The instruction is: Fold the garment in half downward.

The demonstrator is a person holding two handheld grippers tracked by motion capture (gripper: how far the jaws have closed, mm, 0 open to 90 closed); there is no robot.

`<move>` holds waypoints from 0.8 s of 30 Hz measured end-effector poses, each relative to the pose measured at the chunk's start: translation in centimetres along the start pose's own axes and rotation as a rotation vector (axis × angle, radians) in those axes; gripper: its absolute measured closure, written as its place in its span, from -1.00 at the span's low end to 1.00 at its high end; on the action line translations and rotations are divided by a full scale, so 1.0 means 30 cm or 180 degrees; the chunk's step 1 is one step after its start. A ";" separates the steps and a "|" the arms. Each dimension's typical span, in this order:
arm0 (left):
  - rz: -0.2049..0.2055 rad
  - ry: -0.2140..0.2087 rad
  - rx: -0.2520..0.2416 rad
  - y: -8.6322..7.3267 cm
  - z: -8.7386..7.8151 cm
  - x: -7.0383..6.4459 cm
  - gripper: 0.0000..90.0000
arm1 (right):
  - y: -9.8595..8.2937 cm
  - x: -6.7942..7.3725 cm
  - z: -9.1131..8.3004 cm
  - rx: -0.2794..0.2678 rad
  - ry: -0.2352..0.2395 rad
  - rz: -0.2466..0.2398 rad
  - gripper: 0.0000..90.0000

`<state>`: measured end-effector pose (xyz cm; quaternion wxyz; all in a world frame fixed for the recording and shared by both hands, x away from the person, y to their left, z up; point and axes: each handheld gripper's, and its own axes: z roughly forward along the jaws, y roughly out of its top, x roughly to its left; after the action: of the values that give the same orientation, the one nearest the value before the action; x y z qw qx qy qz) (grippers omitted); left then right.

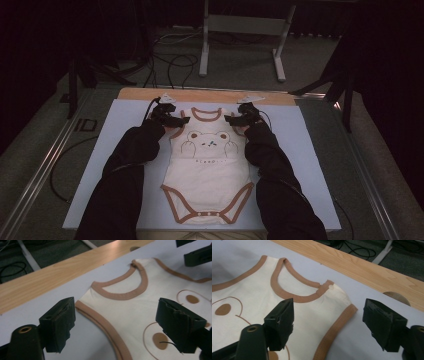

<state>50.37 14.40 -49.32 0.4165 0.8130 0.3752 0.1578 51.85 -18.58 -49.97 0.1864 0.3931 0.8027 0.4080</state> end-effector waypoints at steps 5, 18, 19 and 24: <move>-0.0087 0.0058 0.0093 -0.017 0.037 0.015 -0.58 | 0.004 -0.007 0.015 0.0039 -0.0013 0.0039 -0.39; -0.0070 0.0179 0.0272 -0.007 0.119 0.060 -0.51 | -0.004 -0.044 0.080 0.0168 -0.0069 0.0140 -0.33; -0.0048 0.0206 0.0305 -0.004 0.123 0.066 -0.51 | -0.004 -0.045 0.082 0.0177 -0.0094 0.0135 -0.33; -0.0095 0.0267 0.0296 -0.001 0.129 0.093 -0.46 | 0.006 -0.047 0.106 0.0260 -0.0079 0.0161 -0.34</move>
<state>54.42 14.31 -51.85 0.3645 0.8184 0.4113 0.1678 54.79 -18.00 -51.74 0.1698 0.4256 0.8061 0.3745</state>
